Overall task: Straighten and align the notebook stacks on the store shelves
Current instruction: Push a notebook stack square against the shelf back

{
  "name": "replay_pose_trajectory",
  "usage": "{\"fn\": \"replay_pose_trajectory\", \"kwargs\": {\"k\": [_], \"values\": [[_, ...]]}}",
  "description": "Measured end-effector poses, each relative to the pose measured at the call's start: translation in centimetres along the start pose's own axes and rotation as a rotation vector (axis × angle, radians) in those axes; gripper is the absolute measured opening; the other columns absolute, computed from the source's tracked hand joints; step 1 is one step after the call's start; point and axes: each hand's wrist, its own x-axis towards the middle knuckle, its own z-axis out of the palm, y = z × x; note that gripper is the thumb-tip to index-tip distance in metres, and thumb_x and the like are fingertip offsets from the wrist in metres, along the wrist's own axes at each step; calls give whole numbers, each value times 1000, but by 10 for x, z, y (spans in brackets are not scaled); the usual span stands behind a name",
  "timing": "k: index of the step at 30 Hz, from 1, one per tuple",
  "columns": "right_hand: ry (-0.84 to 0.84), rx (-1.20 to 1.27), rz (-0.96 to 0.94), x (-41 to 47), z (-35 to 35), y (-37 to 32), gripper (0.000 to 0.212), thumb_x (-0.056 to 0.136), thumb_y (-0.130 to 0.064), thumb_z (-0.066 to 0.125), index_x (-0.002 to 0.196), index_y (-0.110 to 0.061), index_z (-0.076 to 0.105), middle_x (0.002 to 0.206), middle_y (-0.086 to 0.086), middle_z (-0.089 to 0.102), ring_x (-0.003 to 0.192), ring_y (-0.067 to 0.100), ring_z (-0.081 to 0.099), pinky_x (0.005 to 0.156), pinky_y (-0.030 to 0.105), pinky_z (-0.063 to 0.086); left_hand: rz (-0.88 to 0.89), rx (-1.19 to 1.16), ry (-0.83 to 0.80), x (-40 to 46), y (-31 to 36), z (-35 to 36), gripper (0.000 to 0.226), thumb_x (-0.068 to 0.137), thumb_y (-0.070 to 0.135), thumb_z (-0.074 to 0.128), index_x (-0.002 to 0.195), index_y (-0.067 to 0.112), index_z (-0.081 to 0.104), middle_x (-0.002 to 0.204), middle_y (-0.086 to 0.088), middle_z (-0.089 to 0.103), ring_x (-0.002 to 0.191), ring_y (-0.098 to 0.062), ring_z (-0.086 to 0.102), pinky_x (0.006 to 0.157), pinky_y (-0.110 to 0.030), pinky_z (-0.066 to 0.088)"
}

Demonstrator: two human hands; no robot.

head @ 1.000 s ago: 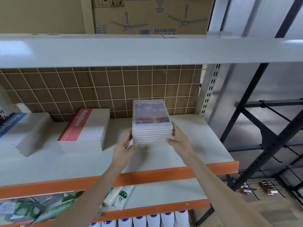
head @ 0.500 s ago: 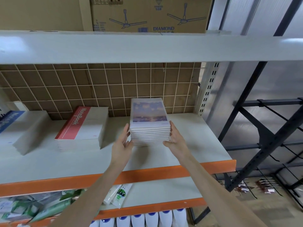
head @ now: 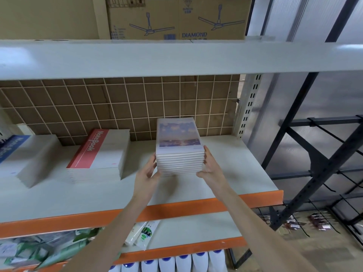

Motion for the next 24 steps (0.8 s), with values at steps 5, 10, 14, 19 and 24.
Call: {"fn": "replay_pose_trajectory", "kwargs": {"k": [5,10,14,19,24], "values": [[-14,33,-16,-1,5,1,90,73,23,46,146,-26,28,130,1,54,120,18,51,98,31,43,-40,-12,8,-1,-1,6,62,86,2,63,141,19,42,135,6,53,124,-7,49,103,-19,37],[-8,59,-17,-1,7,1,91,72,24,43,147,-25,26,131,2,54,119,18,51,92,32,45,-50,9,-16,-1,5,2,59,88,-1,59,138,23,43,131,13,53,119,-6,51,100,-18,40],[1,60,49,-2,4,5,91,75,23,44,149,-25,21,133,-1,53,122,16,51,99,33,44,-149,-20,1,-4,2,-2,60,88,-5,57,139,23,41,122,6,56,96,-3,58,77,-6,41],[-52,56,66,-6,6,8,92,72,26,42,146,-25,27,132,-3,55,123,11,49,86,17,44,-224,15,-26,-6,0,-2,67,85,-12,55,141,21,41,122,5,56,102,-6,57,87,-10,40],[-76,54,79,-1,3,8,88,71,24,43,138,-32,32,121,-6,61,112,11,55,78,13,47,-216,55,-112,-4,7,-7,69,87,-11,53,143,25,34,132,-1,53,106,-8,55,89,-20,39]]}}
